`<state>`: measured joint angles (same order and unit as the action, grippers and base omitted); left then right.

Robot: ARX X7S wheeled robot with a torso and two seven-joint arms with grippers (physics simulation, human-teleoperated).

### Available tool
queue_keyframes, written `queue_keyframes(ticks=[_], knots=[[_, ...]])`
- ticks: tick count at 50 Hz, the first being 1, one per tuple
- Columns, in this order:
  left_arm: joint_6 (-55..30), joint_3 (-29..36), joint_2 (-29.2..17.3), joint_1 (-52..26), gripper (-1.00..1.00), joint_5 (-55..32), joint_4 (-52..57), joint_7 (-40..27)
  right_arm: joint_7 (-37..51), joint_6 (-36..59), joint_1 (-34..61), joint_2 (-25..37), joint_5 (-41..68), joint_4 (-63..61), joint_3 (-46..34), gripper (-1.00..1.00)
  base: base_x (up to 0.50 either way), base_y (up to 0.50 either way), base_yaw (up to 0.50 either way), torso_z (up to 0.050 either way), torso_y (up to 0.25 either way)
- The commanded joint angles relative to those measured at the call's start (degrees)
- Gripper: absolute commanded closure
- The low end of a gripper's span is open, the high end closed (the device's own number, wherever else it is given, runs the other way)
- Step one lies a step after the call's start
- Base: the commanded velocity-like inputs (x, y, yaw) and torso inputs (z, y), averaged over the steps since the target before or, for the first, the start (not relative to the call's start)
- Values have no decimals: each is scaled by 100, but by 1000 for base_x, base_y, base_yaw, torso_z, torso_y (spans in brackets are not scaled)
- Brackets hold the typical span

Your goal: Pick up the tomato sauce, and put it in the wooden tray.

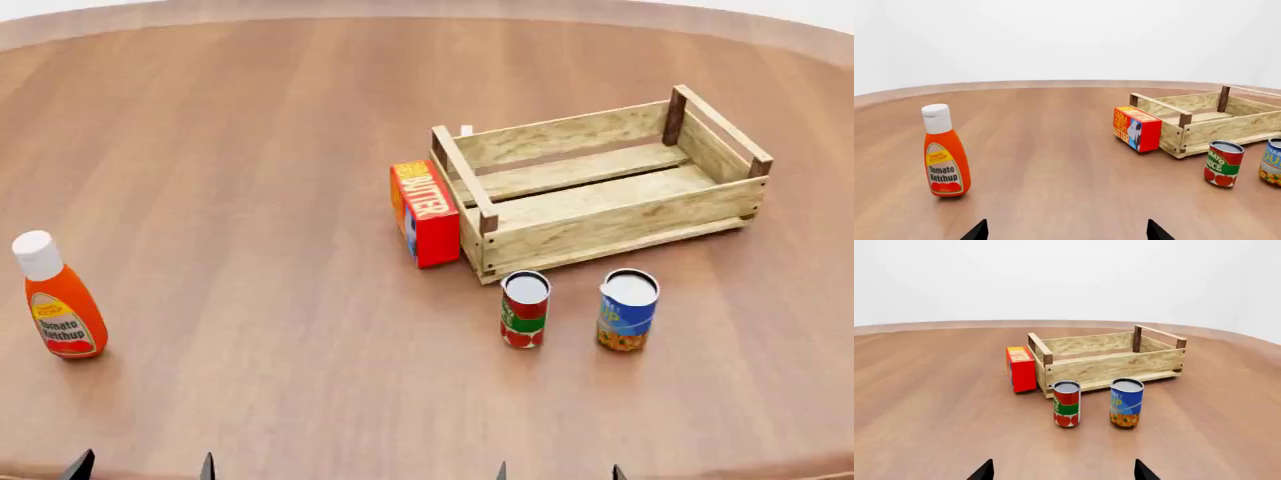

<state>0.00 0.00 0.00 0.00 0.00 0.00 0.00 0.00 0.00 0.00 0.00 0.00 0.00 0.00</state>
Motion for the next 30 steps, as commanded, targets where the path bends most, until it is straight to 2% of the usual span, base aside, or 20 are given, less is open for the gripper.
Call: queue_keyframes(ticks=[1,30], knots=[[10,158,-138,-2,-100,-138,-8,-158,150,-48,20,122,123,64,-151,-100,0,0,0,0,0],[11,521,-427,-12,-100,-429,20,-538,609,232,-10,391,487,-163,-465,-100,0,0,0,0,0]])
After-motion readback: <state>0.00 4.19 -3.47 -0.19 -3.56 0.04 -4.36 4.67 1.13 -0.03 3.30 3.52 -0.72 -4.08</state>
